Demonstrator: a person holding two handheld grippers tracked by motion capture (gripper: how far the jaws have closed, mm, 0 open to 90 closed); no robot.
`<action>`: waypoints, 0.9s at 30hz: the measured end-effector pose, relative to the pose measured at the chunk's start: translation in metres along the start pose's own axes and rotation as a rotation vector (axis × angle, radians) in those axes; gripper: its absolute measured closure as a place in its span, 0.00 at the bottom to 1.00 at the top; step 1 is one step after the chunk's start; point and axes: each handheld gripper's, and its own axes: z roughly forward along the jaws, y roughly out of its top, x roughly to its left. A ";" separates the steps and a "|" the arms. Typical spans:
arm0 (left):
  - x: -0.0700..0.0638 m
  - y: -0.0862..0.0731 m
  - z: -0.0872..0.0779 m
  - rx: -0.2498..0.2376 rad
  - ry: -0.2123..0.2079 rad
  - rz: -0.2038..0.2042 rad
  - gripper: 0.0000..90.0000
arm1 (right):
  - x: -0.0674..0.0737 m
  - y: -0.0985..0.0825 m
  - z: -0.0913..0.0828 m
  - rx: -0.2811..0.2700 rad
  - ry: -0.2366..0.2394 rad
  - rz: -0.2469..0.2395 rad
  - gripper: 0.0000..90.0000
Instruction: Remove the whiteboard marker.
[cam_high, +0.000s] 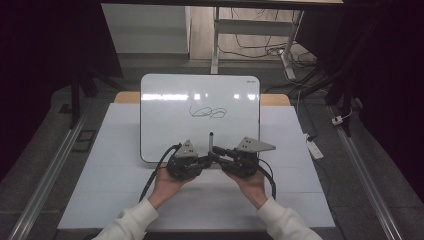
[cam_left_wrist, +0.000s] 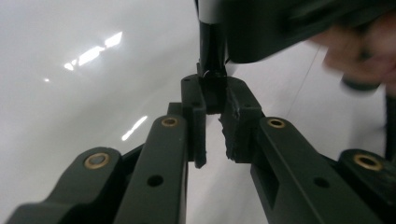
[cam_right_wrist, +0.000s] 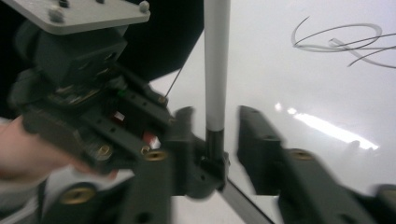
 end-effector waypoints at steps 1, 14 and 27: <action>0.000 0.000 -0.001 0.010 0.005 0.014 0.88 | -0.003 0.003 -0.002 0.020 0.011 0.001 0.67; -0.009 0.005 0.001 0.079 0.000 0.145 0.88 | -0.010 0.013 0.001 0.226 0.127 -0.080 0.77; -0.007 0.005 0.005 0.138 -0.056 0.172 0.88 | -0.003 0.011 0.006 0.272 0.108 -0.116 0.89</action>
